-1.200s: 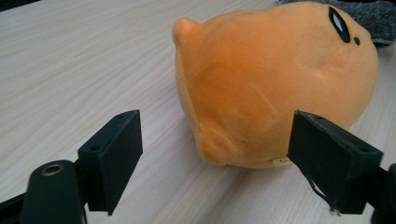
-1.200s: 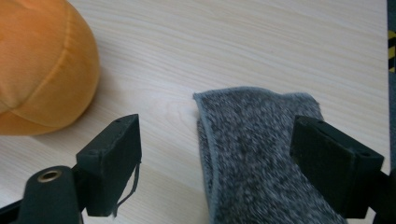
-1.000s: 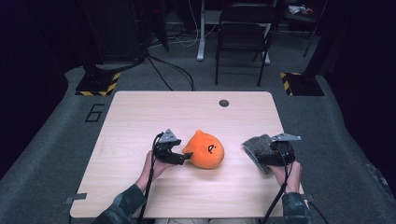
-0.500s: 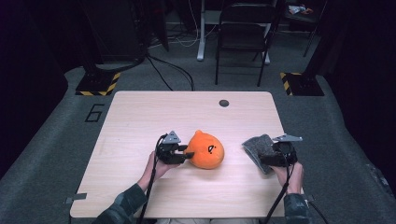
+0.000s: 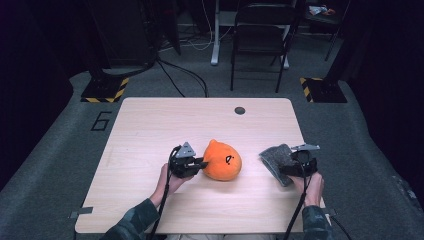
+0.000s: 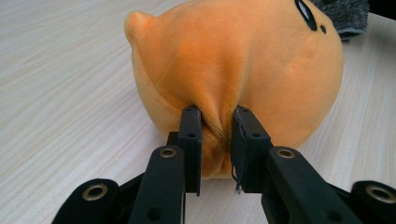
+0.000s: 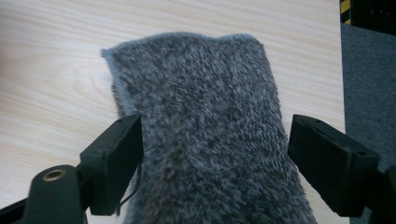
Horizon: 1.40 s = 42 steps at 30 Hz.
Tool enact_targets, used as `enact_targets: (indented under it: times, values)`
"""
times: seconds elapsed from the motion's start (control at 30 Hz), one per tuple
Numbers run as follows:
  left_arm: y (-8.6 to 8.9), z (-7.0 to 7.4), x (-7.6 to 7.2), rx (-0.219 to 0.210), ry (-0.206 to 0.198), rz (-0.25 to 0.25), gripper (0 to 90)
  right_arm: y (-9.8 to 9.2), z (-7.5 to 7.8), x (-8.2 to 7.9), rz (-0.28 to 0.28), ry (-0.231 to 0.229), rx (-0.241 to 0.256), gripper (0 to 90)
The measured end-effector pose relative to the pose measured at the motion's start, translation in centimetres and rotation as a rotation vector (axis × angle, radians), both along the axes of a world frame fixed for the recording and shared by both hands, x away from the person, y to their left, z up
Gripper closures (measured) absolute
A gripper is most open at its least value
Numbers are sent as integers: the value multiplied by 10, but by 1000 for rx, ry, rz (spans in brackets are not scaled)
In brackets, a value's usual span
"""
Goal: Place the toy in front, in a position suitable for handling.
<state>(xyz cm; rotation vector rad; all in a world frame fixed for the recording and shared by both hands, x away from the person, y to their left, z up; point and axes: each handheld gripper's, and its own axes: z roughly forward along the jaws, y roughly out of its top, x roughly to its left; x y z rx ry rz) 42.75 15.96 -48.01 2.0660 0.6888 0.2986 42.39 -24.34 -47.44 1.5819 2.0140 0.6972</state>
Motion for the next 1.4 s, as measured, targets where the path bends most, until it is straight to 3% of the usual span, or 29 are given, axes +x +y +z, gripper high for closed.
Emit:
enact_targets:
  times: [0.17,0.43,0.57,0.67,0.7,0.8,0.9,1.03,1.17,1.4]
  values:
    - [-3,-1,-4,-12,-9,7,753,2,-10,9,-10,19,-10,172]
    - [-4,-1,-8,-10,-28,3,751,-1,-30,20,-29,104,-4,267]
    - [-4,-1,-8,-6,-25,-2,750,-4,-30,19,-29,92,17,431]
    - [-3,-1,-10,0,-29,0,749,-4,-28,18,-55,93,25,664]
    - [-4,-1,-10,-3,-33,6,749,-5,-28,18,-63,83,19,700]
    - [-4,-1,-11,1,-32,4,750,-10,-26,19,-76,79,65,739]
    - [-4,-2,-11,-8,-37,10,750,-12,-19,18,-79,63,104,742]
    - [-2,-2,-12,-6,-35,11,749,-4,-2,16,-41,6,119,741]
    - [-1,-3,-13,-10,-30,14,748,14,20,12,31,-54,131,740]
    - [-1,-4,-15,-8,-44,17,747,49,48,6,147,-117,121,739]
